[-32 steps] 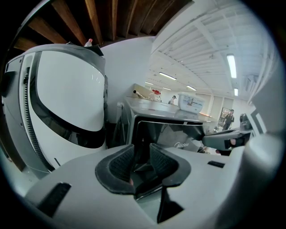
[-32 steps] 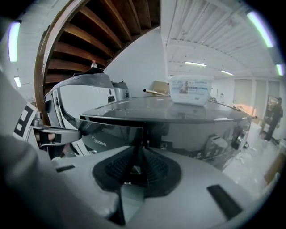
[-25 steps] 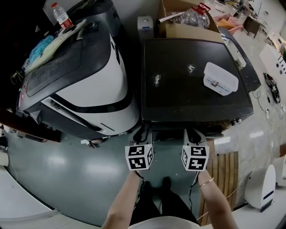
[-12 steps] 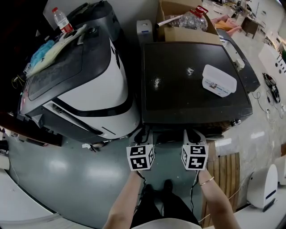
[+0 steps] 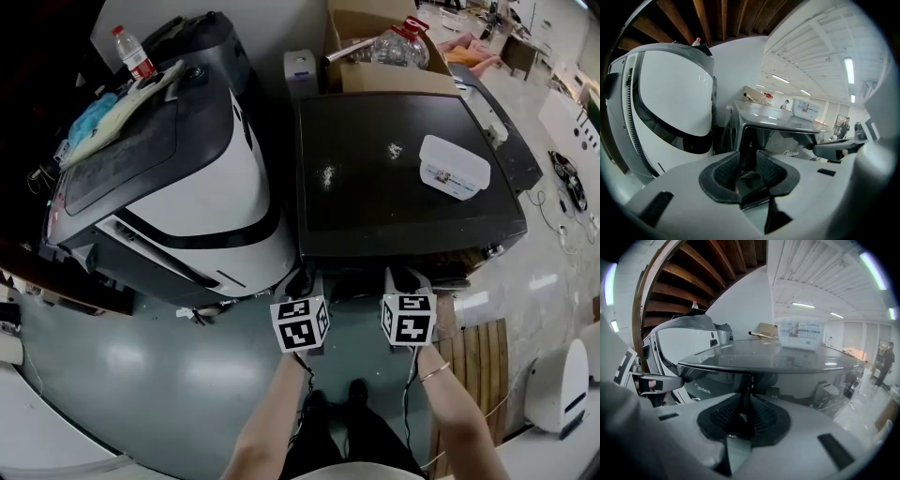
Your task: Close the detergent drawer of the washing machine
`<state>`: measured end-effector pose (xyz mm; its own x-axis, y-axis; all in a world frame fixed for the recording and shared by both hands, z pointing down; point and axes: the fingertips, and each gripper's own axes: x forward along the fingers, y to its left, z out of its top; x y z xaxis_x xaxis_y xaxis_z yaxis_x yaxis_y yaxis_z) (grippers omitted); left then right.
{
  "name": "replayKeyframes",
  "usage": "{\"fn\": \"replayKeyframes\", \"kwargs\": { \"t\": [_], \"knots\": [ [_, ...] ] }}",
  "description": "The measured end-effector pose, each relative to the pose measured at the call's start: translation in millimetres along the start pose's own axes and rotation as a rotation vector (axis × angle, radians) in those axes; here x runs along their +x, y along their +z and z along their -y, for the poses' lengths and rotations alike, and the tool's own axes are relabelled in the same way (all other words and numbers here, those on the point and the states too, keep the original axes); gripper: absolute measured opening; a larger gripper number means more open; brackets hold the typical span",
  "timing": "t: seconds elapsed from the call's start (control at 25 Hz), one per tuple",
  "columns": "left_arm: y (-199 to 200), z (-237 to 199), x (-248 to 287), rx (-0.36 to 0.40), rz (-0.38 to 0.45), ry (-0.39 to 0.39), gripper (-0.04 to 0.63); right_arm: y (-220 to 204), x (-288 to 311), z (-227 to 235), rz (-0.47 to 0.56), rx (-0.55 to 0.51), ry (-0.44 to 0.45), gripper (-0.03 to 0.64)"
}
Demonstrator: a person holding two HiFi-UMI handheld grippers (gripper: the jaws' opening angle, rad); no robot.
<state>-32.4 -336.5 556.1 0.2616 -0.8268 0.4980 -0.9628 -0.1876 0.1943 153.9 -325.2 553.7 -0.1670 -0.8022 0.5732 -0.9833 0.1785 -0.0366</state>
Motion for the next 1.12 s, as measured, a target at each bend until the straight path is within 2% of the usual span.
{"fn": "replayKeyframes", "kwargs": {
  "t": [0.2,0.36,0.56,0.76,1.0,1.12],
  "knots": [
    [-0.2,-1.8,-0.7,-0.001,-0.009,0.013,0.100,0.5,0.7,-0.7,-0.021,0.027,0.002,0.064],
    [-1.6,0.4,-6.9,0.005,0.008,0.008,0.106,0.9,-6.7,2.6,0.012,0.040,0.022,0.064],
    [-2.8,7.6,-29.3,-0.007,0.043,-0.009,0.104,2.8,-34.3,1.8,0.064,0.057,0.045,0.064],
    [-1.4,22.3,-56.3,0.020,0.069,-0.041,0.095,1.0,-66.4,-10.0,0.101,0.080,0.080,0.064],
    [4.8,29.5,-91.3,0.040,0.118,-0.044,0.047,1.5,-104.5,-23.6,0.146,0.093,0.113,0.064],
    [8.4,31.9,-108.0,0.051,0.144,-0.045,0.043,5.9,-123.6,-27.4,0.170,0.112,0.134,0.064]
  ]
}}
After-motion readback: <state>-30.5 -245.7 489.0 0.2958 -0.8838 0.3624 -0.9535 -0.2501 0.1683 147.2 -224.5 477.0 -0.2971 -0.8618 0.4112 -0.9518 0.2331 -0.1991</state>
